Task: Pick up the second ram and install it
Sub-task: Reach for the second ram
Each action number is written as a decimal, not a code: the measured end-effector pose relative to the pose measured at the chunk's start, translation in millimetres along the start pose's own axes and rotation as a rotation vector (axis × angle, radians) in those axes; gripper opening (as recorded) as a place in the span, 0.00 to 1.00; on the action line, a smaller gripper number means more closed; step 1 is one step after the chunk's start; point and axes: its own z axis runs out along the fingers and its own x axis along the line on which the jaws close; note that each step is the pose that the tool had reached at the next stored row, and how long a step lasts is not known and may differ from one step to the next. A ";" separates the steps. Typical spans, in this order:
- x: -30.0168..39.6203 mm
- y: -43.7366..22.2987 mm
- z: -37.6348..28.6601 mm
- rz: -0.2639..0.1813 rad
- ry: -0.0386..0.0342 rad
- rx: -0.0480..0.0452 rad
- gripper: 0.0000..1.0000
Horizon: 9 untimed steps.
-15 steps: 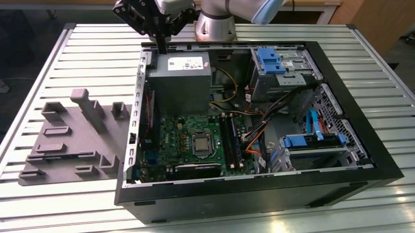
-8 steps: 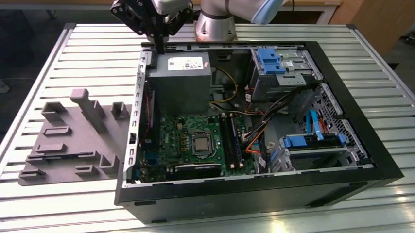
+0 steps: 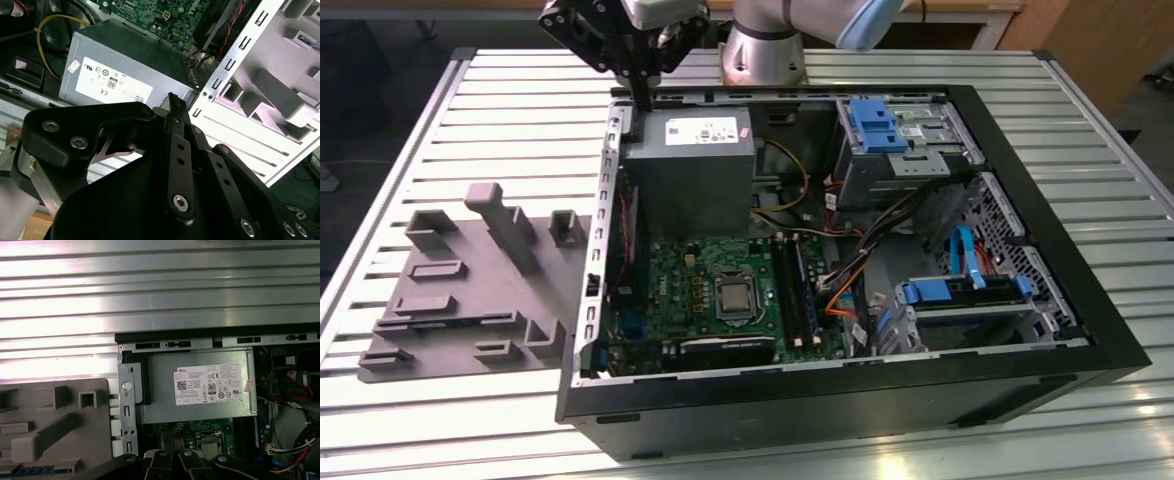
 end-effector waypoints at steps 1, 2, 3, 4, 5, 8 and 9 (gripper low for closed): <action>0.8 -0.1 0.0 0.000 0.0000 0.0000 0.11; 1.6 -0.1 0.0 0.000 0.0000 0.0000 0.11; 2.4 -0.2 0.0 0.000 0.0000 0.0000 0.11; 3.1 -0.2 -0.1 0.000 0.0000 0.0000 0.11; 3.9 -0.3 -0.1 0.000 -0.0001 0.0000 0.11; 6.4 -0.5 -0.1 0.000 -0.0001 -0.0001 0.11; 7.3 -0.6 -0.2 0.000 -0.0001 0.0000 0.11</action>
